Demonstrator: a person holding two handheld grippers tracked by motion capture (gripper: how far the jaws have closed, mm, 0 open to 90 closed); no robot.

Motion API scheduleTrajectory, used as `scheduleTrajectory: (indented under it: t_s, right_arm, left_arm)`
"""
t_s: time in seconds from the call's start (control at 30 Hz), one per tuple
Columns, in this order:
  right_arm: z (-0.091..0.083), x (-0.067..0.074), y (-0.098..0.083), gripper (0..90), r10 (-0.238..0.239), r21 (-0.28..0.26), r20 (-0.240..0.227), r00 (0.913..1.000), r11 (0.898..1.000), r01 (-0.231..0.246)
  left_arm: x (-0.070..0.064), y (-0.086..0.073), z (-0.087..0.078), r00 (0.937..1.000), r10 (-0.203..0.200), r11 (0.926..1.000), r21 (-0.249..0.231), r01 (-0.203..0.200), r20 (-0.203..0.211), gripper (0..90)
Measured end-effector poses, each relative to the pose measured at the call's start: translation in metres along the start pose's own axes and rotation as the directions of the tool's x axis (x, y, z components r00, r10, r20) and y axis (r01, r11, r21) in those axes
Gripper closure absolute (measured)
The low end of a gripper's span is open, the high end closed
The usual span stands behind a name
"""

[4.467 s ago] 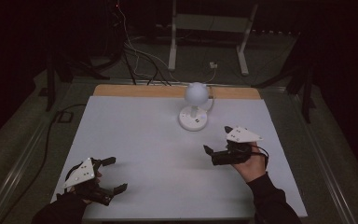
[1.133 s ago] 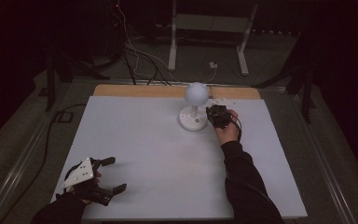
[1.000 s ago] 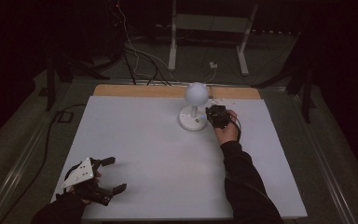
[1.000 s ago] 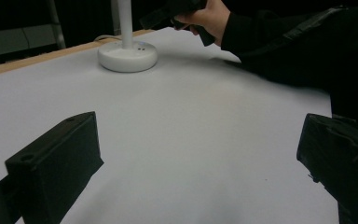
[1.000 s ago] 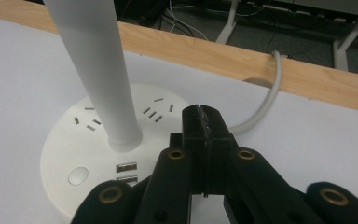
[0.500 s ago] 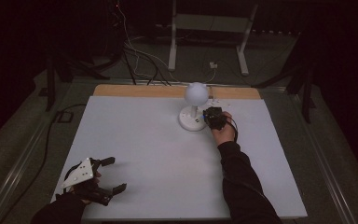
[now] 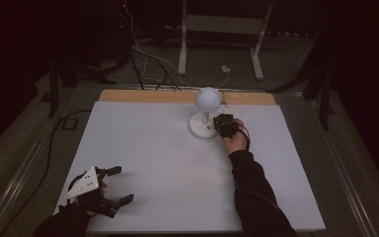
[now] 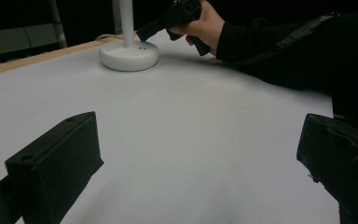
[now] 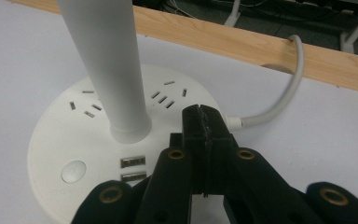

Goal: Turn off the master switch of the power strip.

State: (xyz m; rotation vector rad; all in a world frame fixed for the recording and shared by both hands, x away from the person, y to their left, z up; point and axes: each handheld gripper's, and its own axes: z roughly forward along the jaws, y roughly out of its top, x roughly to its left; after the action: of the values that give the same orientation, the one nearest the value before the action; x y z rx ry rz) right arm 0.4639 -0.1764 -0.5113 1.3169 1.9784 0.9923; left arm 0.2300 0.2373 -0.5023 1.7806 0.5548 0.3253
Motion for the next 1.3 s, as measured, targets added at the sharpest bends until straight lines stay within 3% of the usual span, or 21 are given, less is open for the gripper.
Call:
scheduleTrajectory:
  t_s: [0.33, 0.37, 1.3]
  right_arm:
    - [0.0004, 0.0015, -0.0028, 90.0, -0.024, -0.003, 0.018, 0.9995, 1.0, 0.024]
    - [0.0009, 0.0029, -0.0033, 90.0, -0.043, -0.001, 0.025, 0.9988, 0.999, 0.043]
    - [0.0011, 0.0062, -0.0068, 90.0, -0.041, -0.021, 0.047, 0.998, 0.999, 0.042]
  left_arm:
    - [-0.0002, 0.0, 0.0002, 1.0, 0.001, 1.0, 0.001, -0.001, 0.0, 0.1]
    - [-0.0003, 0.0, 0.0003, 1.0, 0.002, 1.0, 0.001, -0.002, 0.0, 0.2]
    - [-0.0001, -0.0001, 0.0003, 1.0, 0.003, 1.0, 0.0, -0.003, 0.003, 0.1]
